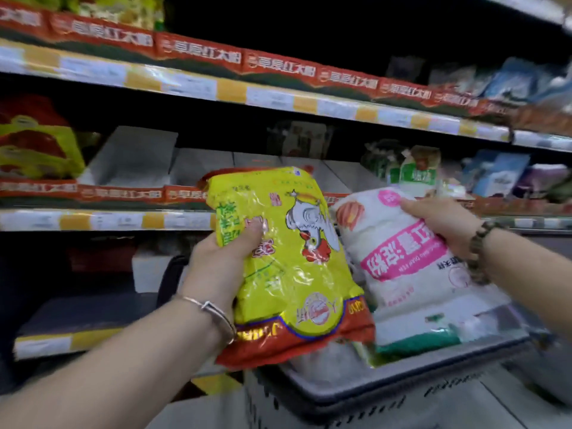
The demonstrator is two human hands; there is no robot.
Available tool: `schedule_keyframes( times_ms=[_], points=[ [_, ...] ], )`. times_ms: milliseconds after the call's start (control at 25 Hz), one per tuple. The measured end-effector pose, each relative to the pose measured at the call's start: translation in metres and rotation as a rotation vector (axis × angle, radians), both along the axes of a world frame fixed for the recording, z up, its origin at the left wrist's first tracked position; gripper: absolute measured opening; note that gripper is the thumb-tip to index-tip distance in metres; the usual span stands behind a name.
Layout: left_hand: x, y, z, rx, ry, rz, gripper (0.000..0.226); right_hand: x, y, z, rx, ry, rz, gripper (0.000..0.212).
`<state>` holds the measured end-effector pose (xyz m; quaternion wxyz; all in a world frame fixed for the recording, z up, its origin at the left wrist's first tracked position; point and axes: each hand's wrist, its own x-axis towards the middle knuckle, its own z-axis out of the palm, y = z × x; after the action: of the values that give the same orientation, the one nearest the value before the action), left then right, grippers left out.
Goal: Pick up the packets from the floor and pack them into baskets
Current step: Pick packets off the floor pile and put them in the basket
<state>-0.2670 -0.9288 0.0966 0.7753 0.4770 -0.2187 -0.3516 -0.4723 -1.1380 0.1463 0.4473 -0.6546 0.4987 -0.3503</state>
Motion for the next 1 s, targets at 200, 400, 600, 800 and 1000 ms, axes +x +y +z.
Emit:
schedule_keyframes(
  times_ms=[200,400,600,800,1000],
  points=[
    [-0.012,-0.061,-0.033,0.505,-0.262,0.062,0.050,0.000,-0.044,-0.062,0.127,0.176,0.062,0.040],
    [-0.011,-0.061,-0.039,0.604,-0.419,0.064,0.054,0.018,-0.043,-0.082,-0.368,0.661,0.043,0.042],
    [-0.024,-0.046,-0.037,0.820,-1.454,-0.136,0.097,0.016,-0.013,-0.075,-0.733,0.811,0.424,0.062],
    [-0.029,-0.086,-0.048,1.050,-1.571,-0.429,0.093,0.043,-0.028,-0.088,-0.630,1.108,0.622,0.060],
    [-0.029,-0.093,-0.055,1.099,-1.618,-0.503,0.098,0.041,-0.030,-0.092,-0.602,1.199,0.591,0.062]
  ],
)
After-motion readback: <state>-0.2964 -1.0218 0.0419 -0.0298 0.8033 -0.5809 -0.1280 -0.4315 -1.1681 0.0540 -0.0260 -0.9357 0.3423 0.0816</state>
